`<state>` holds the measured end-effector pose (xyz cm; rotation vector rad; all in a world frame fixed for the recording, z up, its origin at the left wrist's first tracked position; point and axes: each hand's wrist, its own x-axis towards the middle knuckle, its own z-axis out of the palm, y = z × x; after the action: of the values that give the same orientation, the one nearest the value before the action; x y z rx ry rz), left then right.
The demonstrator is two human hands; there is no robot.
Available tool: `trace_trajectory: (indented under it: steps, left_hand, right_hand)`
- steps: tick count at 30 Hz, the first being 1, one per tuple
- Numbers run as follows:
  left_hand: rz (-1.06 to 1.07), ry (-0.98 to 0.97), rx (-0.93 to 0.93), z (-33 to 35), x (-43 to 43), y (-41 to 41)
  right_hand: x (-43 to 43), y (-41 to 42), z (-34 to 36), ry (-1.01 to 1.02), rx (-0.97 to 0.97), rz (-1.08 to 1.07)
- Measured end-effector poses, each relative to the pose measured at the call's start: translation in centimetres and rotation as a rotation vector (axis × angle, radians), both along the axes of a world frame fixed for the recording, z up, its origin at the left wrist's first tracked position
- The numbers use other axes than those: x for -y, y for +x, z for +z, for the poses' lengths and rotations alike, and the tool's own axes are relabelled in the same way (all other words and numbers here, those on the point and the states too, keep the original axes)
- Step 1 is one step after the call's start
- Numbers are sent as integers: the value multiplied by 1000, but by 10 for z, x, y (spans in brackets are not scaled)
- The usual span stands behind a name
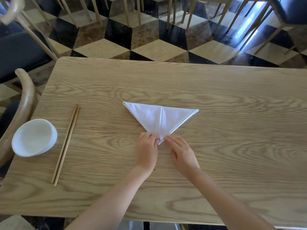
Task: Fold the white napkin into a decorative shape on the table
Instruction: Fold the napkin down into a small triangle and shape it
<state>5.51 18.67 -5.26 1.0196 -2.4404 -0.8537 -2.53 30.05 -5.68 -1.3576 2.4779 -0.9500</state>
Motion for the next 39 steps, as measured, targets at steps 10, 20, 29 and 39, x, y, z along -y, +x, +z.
trace_trajectory:
  steps: [10, 20, 29, 39]
  left_hand:
    - [29, 16, -14, -5, 9, 1]
    - [16, 171, 15, -6, 17, 2]
    - [-47, 107, 49, -1, 20, 5]
    - [-310, 135, 200, 49, 28, -99]
  right_hand:
    - [45, 12, 33, 21, 944, -710]
    - [56, 8, 33, 134, 983, -763]
    - [67, 19, 28, 232, 848, -787]
    - [75, 24, 37, 269, 809, -816]
